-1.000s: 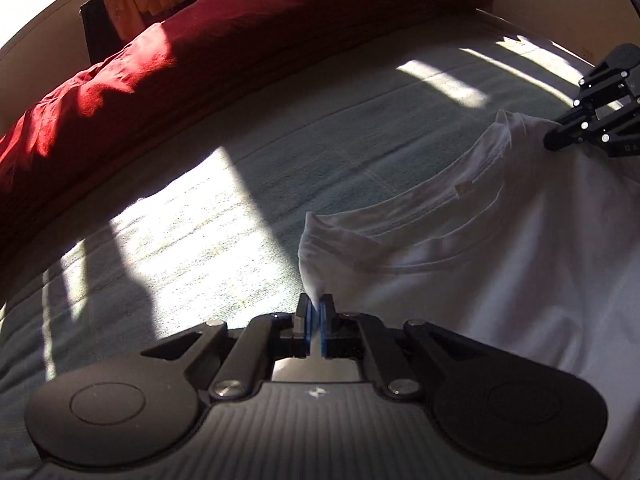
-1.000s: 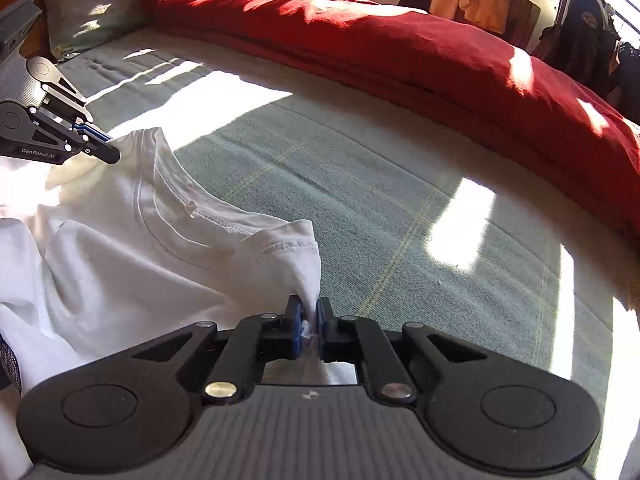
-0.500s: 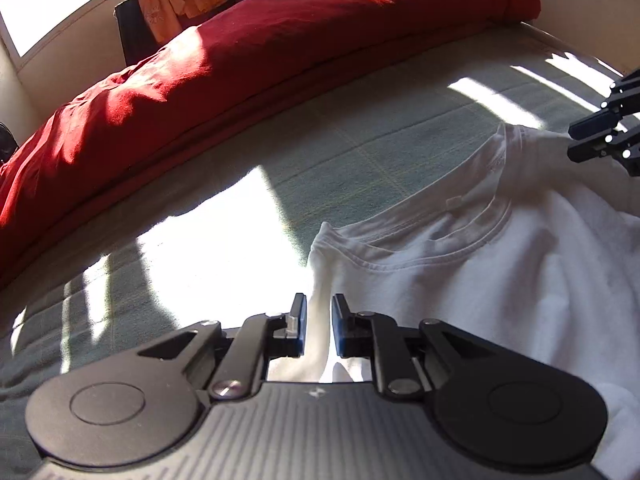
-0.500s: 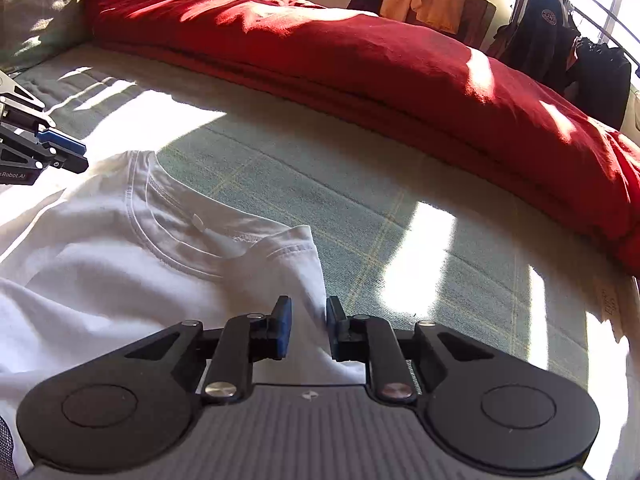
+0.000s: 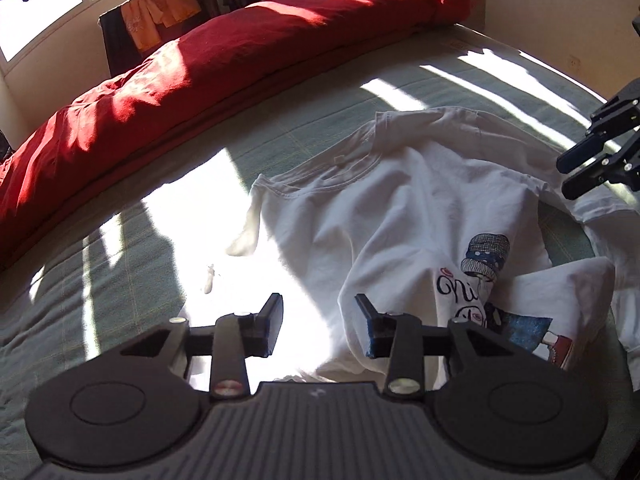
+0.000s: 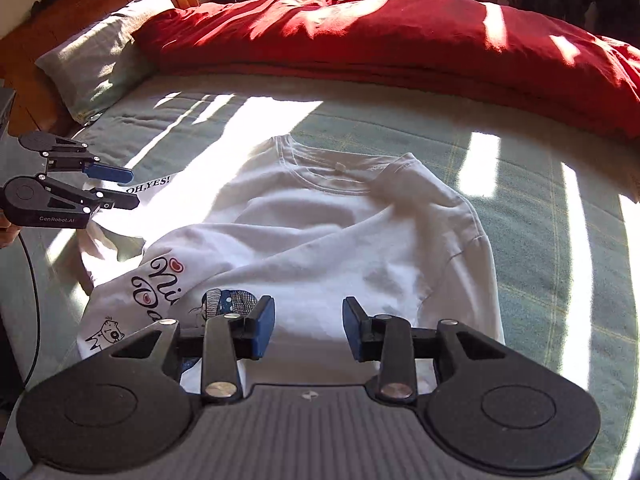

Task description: Fold clothes

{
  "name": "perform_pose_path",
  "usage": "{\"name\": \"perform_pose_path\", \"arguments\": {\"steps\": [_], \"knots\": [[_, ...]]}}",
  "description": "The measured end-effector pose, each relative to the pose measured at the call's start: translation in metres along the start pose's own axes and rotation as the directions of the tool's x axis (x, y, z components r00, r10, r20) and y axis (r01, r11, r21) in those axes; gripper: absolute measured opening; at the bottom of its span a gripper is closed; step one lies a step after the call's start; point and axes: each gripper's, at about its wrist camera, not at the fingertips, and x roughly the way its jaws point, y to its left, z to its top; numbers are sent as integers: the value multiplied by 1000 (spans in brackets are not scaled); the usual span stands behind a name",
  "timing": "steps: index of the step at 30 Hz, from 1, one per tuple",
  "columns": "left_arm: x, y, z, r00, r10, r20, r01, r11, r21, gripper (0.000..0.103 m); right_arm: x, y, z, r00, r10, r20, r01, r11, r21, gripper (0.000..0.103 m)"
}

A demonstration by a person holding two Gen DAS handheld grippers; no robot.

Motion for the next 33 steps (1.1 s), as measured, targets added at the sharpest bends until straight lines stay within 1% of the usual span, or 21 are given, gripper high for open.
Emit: {"name": "perform_pose_path", "arguments": {"steps": [2, 3, 4, 5, 7, 9, 10, 11, 12, 13, 16, 18, 20, 21, 23, 25, 26, 28, 31, 33], "knots": [[-20, -17, -12, 1000, -19, 2, 19, 1000, 14, 45, -8, 13, -23, 1000, 19, -13, -19, 1000, 15, 44], [-29, -27, -18, 1000, -23, 8, 23, 999, 25, 46, -12, 19, -35, 999, 30, -18, -30, 999, 23, 50], [-36, -35, -25, 999, -35, 21, 35, 999, 20, 46, -16, 24, -46, 999, 44, -16, -44, 998, 38, 54], [-43, -43, -32, 998, -48, 33, 48, 999, 16, 49, -18, 26, -58, 998, 61, -7, -60, 996, 61, 58], [-54, -57, -46, 994, -95, 56, 96, 995, -9, 51, -21, 31, -80, 996, 85, 13, -85, 991, 105, 58], [-59, -74, -61, 993, -95, 74, 97, 995, -16, 51, -21, 32, -101, 996, 78, 31, -81, 987, 140, 58], [-60, -81, -67, 993, -92, 76, 93, 995, -20, 51, -20, 29, -111, 996, 75, 50, -83, 980, 181, 59], [-60, -90, -75, 993, -93, 75, 95, 995, -19, 52, -18, 26, -123, 994, 76, 72, -92, 967, 239, 64], [-60, -99, -83, 992, -90, 83, 92, 996, -20, 52, -15, 23, -135, 993, 80, 92, -103, 953, 286, 67], [-61, -108, -91, 992, -88, 91, 90, 996, -20, 52, -11, 21, -144, 991, 77, 108, -108, 941, 322, 67], [-56, -128, -110, 991, -98, 87, 101, 994, -35, 53, 4, 21, -164, 990, 55, 131, -99, 929, 358, 67], [-53, -134, -121, 990, -119, 70, 126, 988, -93, 54, 16, 22, -170, 990, 38, 137, -86, 926, 367, 67], [-51, -139, -134, 988, -142, 67, 152, 975, -162, 54, 24, 22, -170, 986, 41, 159, -101, 915, 391, 67], [-51, -142, -139, 988, -140, 65, 150, 973, -177, 54, 26, 22, -170, 983, 45, 180, -115, 909, 400, 67], [-53, -148, -144, 991, -119, 65, 129, 977, -169, 54, 28, 25, -165, 977, 52, 208, -131, 913, 387, 67], [-55, -150, -147, 992, -116, 58, 125, 975, -182, 57, 32, 29, -158, 974, 59, 218, -139, 918, 371, 67], [-56, -149, -147, 990, -127, 59, 137, 970, -201, 59, 33, 31, -157, 973, 71, 220, -151, 914, 376, 67], [-58, -147, -147, 987, -137, 81, 153, 960, -234, 59, 31, 37, -156, 963, 121, 240, -206, 906, 370, 67], [-59, -145, -145, 987, -120, 103, 143, 955, -260, 59, 25, 48, -155, 944, 193, 269, -281, 896, 344, 66], [-58, -143, -143, 984, -144, 104, 168, 943, -287, 60, 23, 53, -155, 930, 229, 289, -323, 883, 342, 66]]}}
